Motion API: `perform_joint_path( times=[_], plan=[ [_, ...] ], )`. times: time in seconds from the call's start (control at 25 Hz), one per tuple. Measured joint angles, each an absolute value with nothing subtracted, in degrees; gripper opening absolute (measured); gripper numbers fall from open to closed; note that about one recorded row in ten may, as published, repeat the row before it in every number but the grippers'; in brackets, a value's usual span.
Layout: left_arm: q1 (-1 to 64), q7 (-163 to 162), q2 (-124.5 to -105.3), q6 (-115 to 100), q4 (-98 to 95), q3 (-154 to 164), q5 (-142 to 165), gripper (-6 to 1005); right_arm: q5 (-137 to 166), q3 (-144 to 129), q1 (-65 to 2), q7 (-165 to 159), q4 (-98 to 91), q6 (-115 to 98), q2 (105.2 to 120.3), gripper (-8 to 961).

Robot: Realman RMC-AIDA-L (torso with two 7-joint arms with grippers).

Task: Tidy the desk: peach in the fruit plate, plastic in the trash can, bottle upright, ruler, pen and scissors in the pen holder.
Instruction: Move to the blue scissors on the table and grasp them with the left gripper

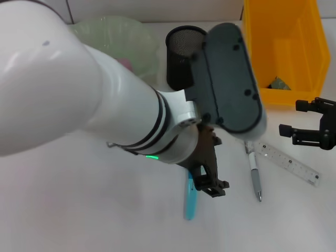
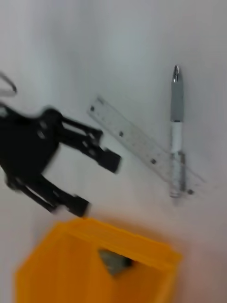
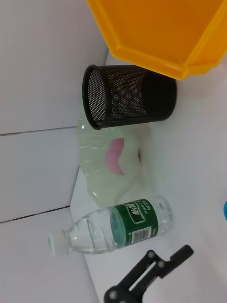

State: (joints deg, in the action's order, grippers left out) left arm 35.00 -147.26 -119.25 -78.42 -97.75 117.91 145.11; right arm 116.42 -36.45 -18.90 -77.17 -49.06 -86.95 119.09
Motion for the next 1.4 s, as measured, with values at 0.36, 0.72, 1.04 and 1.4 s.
perform_joint_path(
  times=[0.36,0.72,1.04,1.4],
  plan=[
    [46.67,-120.49,-119.26,-82.96,-93.36,119.40,144.00,792,114.83,-35.89,-19.25,-78.69,-46.24,-87.42,119.09,841],
    [54.28,-107.80,-119.07,-83.55,-88.84,130.54,143.87,790,113.33,-36.06,-18.90,-82.20,-46.05,-89.82,119.15,841],
    [56.39,-99.17,-119.22,-83.98,-86.13,133.38,143.96,789,113.86,-36.65,-17.44,-78.68,-45.94,-89.10,118.88,841],
    [54.89,-88.55,-119.26,-80.38,-83.23,133.64,146.15,788,114.47,-36.63,-17.52,-78.00,-43.44,-88.37,119.19,842]
  ],
)
